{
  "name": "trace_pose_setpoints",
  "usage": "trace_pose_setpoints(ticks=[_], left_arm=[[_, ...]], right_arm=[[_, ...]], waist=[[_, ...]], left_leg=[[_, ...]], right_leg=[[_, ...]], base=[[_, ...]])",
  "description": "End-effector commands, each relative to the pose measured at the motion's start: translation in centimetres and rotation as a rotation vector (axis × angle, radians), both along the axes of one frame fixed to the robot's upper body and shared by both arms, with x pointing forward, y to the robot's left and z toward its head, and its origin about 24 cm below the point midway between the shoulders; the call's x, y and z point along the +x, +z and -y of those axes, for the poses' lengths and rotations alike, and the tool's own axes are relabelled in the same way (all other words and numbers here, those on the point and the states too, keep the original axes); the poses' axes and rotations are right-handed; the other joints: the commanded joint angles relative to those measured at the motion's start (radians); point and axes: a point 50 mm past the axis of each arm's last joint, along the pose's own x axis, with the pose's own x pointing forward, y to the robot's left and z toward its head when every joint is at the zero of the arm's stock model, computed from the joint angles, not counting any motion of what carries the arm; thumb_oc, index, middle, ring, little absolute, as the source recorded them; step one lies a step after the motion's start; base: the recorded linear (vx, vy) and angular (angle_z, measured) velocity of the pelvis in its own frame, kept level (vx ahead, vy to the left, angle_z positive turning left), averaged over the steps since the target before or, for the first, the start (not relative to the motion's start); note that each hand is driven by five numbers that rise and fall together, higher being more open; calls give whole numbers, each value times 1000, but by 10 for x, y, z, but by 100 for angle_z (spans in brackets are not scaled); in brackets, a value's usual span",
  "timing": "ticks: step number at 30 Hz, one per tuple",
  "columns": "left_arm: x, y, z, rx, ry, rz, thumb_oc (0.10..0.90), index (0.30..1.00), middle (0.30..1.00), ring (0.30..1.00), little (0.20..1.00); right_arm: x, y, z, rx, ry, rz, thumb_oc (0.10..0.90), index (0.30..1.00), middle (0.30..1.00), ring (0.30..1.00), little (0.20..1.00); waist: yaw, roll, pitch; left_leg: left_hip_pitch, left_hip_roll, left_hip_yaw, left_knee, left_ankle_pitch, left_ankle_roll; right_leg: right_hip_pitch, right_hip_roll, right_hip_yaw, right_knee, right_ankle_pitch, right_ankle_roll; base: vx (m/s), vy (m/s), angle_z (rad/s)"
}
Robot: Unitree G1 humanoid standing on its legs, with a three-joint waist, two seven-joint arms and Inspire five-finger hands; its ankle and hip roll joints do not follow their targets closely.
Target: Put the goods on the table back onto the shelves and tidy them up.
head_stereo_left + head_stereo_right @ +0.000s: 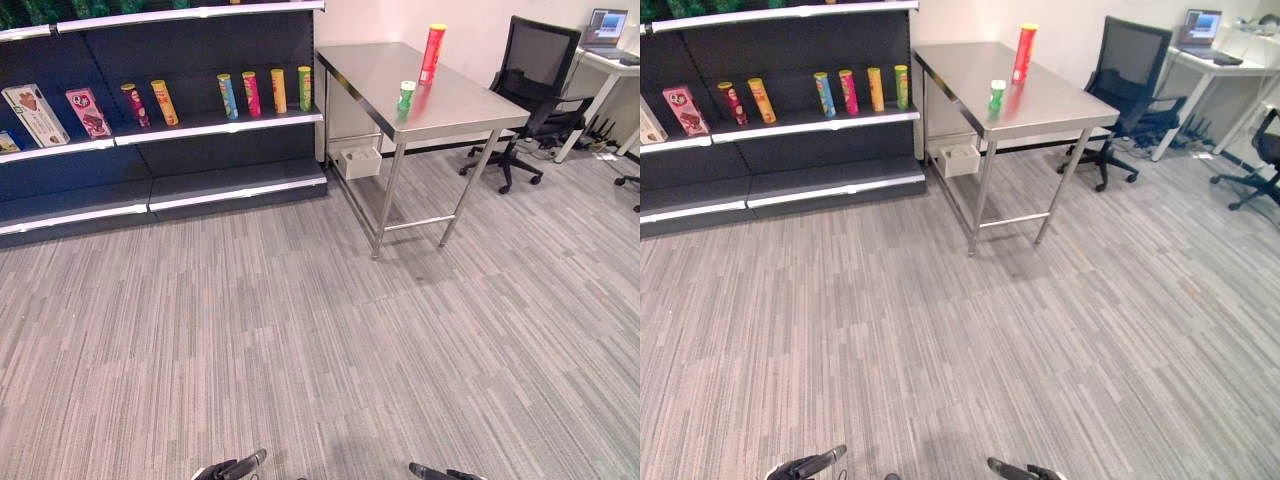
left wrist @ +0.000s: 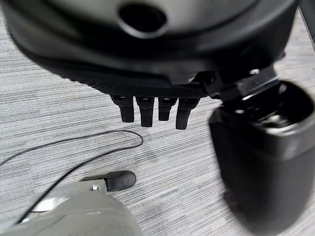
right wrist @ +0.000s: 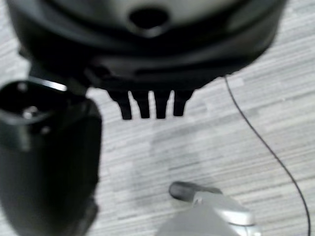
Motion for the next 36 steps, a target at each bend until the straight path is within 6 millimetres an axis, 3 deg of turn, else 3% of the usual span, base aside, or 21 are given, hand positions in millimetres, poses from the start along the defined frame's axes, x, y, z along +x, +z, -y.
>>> trace_pose_setpoints(ticks=[1,20,24,25,26,27,29,32,34,35,36], left_arm=[[31,11,-9,40,18,123,800,900,900,900,900],[36,11,-5,49,-31,114,800,900,900,900,900],[44,14,-6,55,-36,136,800,900,900,900,900],[48,16,-7,58,-41,150,800,900,900,900,900],[50,17,-7,57,-38,156,800,900,900,900,900],[56,19,-6,56,-43,178,800,900,900,900,900],[57,19,-4,53,-27,185,800,900,900,900,900],[57,19,-3,48,-28,186,800,900,900,900,900],[54,18,-3,50,-41,175,800,900,900,900,900],[54,18,-4,55,-47,180,800,900,900,900,900],[54,18,-4,55,-47,180,800,900,900,900,900]], right_arm=[[23,11,12,-44,15,95,800,900,900,900,900],[30,13,11,-51,66,110,800,900,900,900,900],[37,15,10,-48,73,127,800,900,900,900,900],[41,16,9,-48,87,133,800,900,900,900,900],[42,16,10,-51,97,133,800,900,900,900,900],[46,18,9,-53,117,146,800,900,900,900,900],[50,20,11,-61,114,155,800,900,900,900,900],[50,20,13,-64,107,156,800,900,900,900,900],[54,23,15,-73,110,172,800,900,900,900,900],[58,25,17,-80,102,191,800,900,900,900,900],[58,25,17,-80,102,191,800,900,900,900,900]], waist=[[-4,-23,28],[-3,-28,55],[2,-44,93],[10,-52,113],[15,-54,123],[27,-63,155],[29,-67,174],[37,-69,166],[54,-54,148],[76,-46,144],[76,-47,144]], left_leg=[[63,71,-15,-1,-105,-82],[58,95,-27,2,-90,-93],[-25,99,-31,138,-117,-101],[-78,91,-31,233,-133,-107],[-101,91,-34,276,-127,-109],[-194,90,-61,418,-74,-110],[-278,79,-78,516,-45,-95],[-322,70,-57,443,-60,-87],[-378,100,-18,239,39,-105],[-423,110,12,78,97,-120],[-422,110,13,77,98,-120]], right_leg=[[19,-90,-19,-61,25,138],[13,-72,-23,-61,18,123],[-4,-68,-25,-48,13,106],[-13,-67,-30,-33,6,95],[-15,-64,-30,-30,2,89],[-13,-61,-36,-19,-2,76],[-3,-56,-51,-16,-23,62],[13,-58,-51,-26,-37,70],[46,-44,-47,-51,-62,81],[92,-46,-31,-61,-97,88],[93,-46,-31,-61,-97,89]], base=[[0,0,0],[5,-23,0],[-48,-119,4],[-19,-118,-1],[-39,-222,12],[-26,-168,12],[90,-129,17],[210,3,7],[435,106,19],[386,96,30],[504,145,4]])
